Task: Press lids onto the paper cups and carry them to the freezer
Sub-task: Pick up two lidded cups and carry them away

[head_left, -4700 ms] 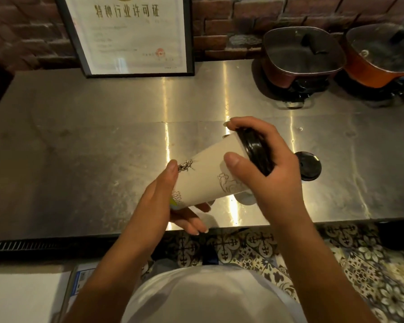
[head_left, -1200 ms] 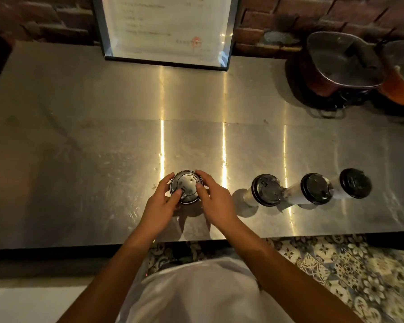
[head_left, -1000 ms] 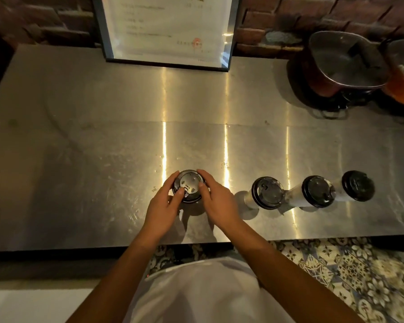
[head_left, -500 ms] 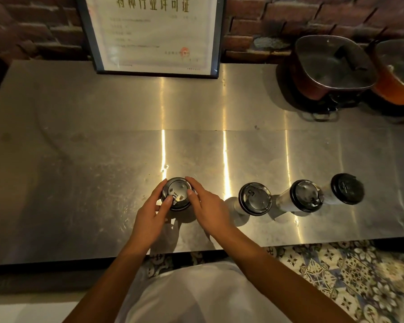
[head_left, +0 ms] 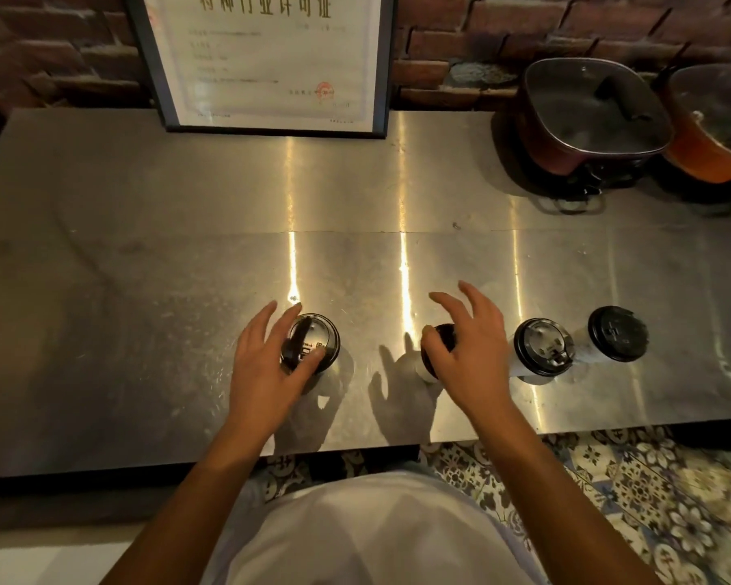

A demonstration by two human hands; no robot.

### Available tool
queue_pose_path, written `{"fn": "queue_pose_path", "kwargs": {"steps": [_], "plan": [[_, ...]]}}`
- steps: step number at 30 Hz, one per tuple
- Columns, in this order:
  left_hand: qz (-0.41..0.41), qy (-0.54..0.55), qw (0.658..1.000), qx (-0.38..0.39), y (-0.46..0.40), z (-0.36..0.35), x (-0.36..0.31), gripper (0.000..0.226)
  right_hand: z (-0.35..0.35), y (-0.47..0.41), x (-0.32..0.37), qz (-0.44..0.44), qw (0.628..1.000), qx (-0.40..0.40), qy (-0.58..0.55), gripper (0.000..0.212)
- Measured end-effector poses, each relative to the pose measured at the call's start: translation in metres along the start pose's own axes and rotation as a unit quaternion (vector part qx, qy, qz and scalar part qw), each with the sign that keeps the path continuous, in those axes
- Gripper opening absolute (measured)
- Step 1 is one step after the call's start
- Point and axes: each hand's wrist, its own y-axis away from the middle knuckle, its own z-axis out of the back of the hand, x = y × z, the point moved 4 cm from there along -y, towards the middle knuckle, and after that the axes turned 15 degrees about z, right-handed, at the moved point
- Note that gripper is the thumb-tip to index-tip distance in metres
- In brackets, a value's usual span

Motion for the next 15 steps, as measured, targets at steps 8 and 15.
{"fn": "queue_pose_path", "kwargs": {"steps": [8, 15], "plan": [[-0.038, -0.123, 0.990, 0.060, -0.016, -0.031, -0.012, 0.076, -0.036, 0.019, -0.027, -0.062, 0.985, 0.133, 0.095, 0.068], [-0.012, -0.144, 0.989, 0.018, -0.022, -0.032, -0.015, 0.076, -0.038, 0.020, -0.030, -0.042, 0.987, 0.116, 0.101, 0.062]]}}
